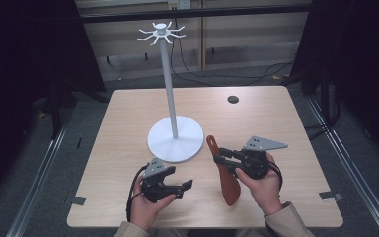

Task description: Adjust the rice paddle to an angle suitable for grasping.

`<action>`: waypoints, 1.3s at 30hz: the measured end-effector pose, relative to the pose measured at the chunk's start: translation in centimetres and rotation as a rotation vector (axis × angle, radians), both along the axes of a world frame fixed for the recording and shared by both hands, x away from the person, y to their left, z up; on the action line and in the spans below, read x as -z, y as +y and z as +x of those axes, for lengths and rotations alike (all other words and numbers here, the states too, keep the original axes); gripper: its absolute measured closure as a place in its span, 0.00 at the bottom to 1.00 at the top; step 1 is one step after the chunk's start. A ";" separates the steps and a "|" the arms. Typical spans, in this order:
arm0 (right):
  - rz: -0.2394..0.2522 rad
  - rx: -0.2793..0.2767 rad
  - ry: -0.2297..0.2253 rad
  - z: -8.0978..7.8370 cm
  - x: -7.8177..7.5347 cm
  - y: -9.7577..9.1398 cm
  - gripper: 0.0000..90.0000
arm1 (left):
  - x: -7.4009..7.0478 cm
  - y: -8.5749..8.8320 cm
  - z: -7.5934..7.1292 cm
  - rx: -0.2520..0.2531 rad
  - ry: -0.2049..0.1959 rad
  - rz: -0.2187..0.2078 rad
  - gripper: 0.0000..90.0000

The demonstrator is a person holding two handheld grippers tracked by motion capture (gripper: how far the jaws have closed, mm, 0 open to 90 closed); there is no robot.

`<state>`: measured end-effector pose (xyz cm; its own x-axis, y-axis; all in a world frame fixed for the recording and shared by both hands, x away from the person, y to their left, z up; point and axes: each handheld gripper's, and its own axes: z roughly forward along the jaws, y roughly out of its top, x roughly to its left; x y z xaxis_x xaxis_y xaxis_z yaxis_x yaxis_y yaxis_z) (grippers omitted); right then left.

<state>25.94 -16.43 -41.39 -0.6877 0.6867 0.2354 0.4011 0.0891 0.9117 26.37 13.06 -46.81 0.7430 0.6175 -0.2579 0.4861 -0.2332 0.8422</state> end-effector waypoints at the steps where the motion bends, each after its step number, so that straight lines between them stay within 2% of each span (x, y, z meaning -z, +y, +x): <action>1: 0.012 -0.005 -0.011 0.0 -0.2 0.0 0.75 | -0.4 -0.1 0.0 0.009 -0.006 -0.029 0.18; 3: 0.011 -0.005 -0.015 0.0 -0.4 0.1 0.75 | -0.6 -0.3 0.0 0.007 -0.009 -0.041 0.19; 6: 0.010 -0.008 -0.036 -0.1 -0.7 0.4 0.75 | -1.4 -1.1 0.0 0.026 -0.019 -0.095 0.20; 9: 0.007 -0.001 -0.046 -0.1 -0.7 0.8 0.75 | -1.7 -1.8 -0.1 0.040 -0.024 -0.106 0.24; 11: 0.004 0.000 -0.049 -0.1 -0.8 0.8 0.75 | -1.8 -2.5 -0.1 0.054 -0.020 -0.137 0.25; 12: 0.003 0.004 -0.052 -0.1 -0.8 1.0 0.75 | -2.0 -3.1 -0.1 0.065 -0.021 -0.150 0.29; 14: 0.005 0.003 -0.051 -0.1 -0.8 1.1 0.75 | -2.1 -3.4 -0.1 0.066 -0.020 -0.148 0.31; 15: 0.001 0.014 -0.068 -0.2 -1.0 1.3 0.75 | -2.3 -4.0 0.1 0.074 -0.032 -0.153 0.35; 17: 0.000 0.015 -0.073 -0.2 -1.0 1.4 0.75 | -2.4 -4.2 0.1 0.071 -0.035 -0.165 0.37; 20: -0.002 0.018 -0.081 -0.2 -1.1 1.9 0.75 | -2.7 -4.8 0.4 0.073 -0.025 -0.201 0.44; 21: -0.010 0.021 -0.090 -0.3 -1.2 2.1 0.75 | -2.9 -5.2 0.5 0.075 -0.019 -0.220 0.50; 23: -0.004 0.022 -0.092 -0.3 -1.2 2.3 0.75 | -3.0 -5.4 0.5 0.072 -0.024 -0.225 0.53; 24: -0.002 0.018 -0.095 -0.4 -1.3 2.5 0.75 | -3.1 -5.4 0.6 0.074 -0.027 -0.224 0.60; 26: -0.003 0.020 -0.097 -0.4 -1.3 2.6 0.75 | -3.1 -5.6 0.6 0.068 -0.027 -0.243 0.62; 27: 0.002 0.017 -0.097 -0.4 -1.4 2.8 0.75 | -3.2 -5.7 0.6 0.071 -0.030 -0.252 0.69; 29: 0.009 0.019 -0.098 -0.5 -1.4 2.9 0.75 | -3.2 -5.8 0.6 0.070 -0.042 -0.250 0.72; 32: 0.023 0.021 -0.095 -0.6 -1.3 2.8 0.75 | -3.3 -5.7 0.6 0.066 -0.048 -0.255 0.88; 35: 0.036 0.024 -0.093 -0.6 -1.3 2.6 0.75 | -3.3 -5.5 0.8 0.069 -0.062 -0.248 0.90; 37: 0.059 0.014 -0.092 -0.6 -1.2 2.5 0.76 | -3.4 -5.4 0.9 0.078 -0.051 -0.244 0.91; 39: 0.046 0.007 -0.113 -0.7 -1.2 2.4 0.76 | -3.5 -5.4 0.8 0.085 -0.065 -0.222 0.91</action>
<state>25.27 -14.02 -40.22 -0.7068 0.6820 0.1880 0.2956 0.0432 0.9543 27.21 7.66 -43.36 0.8095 0.4853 -0.3305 0.4158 -0.0764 0.9062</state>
